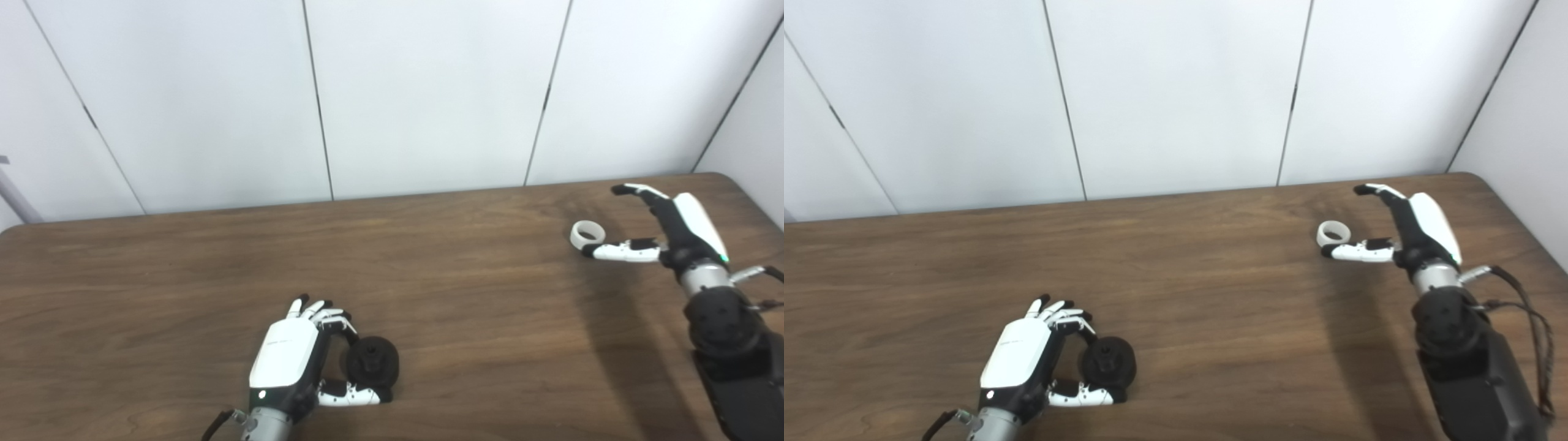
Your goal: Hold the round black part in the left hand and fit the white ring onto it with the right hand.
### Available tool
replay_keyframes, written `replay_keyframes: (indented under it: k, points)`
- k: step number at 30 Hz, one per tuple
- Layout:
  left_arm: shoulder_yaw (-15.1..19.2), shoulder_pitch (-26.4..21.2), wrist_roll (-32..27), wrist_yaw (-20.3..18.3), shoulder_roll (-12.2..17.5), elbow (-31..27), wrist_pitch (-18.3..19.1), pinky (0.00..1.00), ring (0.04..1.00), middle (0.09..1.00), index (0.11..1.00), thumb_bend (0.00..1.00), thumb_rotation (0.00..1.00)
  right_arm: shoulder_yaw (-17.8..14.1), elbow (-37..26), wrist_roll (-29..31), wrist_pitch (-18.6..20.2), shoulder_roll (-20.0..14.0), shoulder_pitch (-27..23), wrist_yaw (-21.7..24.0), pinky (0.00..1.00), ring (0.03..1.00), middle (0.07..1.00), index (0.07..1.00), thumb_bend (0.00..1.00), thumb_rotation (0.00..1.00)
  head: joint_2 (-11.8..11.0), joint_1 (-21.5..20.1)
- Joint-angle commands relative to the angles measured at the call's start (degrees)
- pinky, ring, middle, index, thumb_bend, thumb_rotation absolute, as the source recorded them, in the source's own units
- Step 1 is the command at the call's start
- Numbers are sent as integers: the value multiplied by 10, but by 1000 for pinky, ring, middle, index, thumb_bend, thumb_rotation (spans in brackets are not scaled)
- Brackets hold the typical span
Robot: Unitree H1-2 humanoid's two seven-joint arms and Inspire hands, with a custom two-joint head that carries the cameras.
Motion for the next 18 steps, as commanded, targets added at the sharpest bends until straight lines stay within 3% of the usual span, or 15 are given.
replay_keyframes:
  k: [1,7,18]
  points:
    - [5,-6,3,1,8,2,-4,1000,887,766,485,524,53,5,11,-12,-16,-25,-36,-6,925,955,914,809,862,244,1,0]
    - [7,-6,4,-5,10,-3,-5,1000,890,768,485,524,53,34,101,-23,-25,-42,-82,-6,904,962,916,806,882,267,4,6]
    - [7,-2,5,-6,11,-6,-11,1000,885,766,485,523,52,64,169,-33,3,-54,-122,8,941,1000,934,803,857,272,5,8]
